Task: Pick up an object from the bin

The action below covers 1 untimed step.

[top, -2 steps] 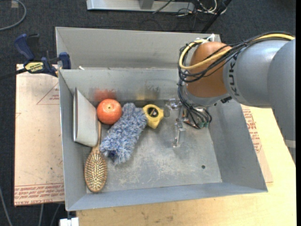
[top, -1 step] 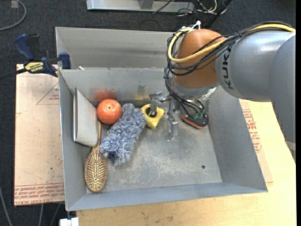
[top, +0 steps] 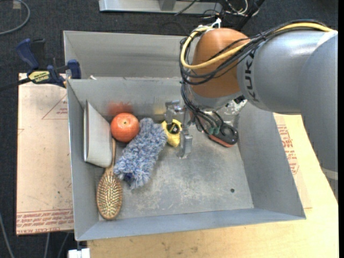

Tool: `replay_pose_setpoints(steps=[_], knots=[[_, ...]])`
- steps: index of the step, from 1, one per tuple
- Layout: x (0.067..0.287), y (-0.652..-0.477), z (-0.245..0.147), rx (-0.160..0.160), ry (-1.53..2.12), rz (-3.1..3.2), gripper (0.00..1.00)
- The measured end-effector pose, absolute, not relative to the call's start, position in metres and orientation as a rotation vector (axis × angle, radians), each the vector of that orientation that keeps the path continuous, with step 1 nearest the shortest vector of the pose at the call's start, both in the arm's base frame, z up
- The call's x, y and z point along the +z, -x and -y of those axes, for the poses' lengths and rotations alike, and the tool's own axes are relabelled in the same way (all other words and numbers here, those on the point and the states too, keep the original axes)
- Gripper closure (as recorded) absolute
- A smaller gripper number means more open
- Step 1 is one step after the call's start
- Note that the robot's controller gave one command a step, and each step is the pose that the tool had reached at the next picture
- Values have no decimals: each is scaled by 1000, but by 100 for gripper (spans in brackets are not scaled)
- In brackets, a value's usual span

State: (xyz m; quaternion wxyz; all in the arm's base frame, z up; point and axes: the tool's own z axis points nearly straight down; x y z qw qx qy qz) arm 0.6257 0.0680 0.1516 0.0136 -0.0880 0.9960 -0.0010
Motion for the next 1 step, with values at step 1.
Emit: replay_pose_setpoints(steps=[1], knots=[[132, -639, -70, -9, 474, -3080, 0]])
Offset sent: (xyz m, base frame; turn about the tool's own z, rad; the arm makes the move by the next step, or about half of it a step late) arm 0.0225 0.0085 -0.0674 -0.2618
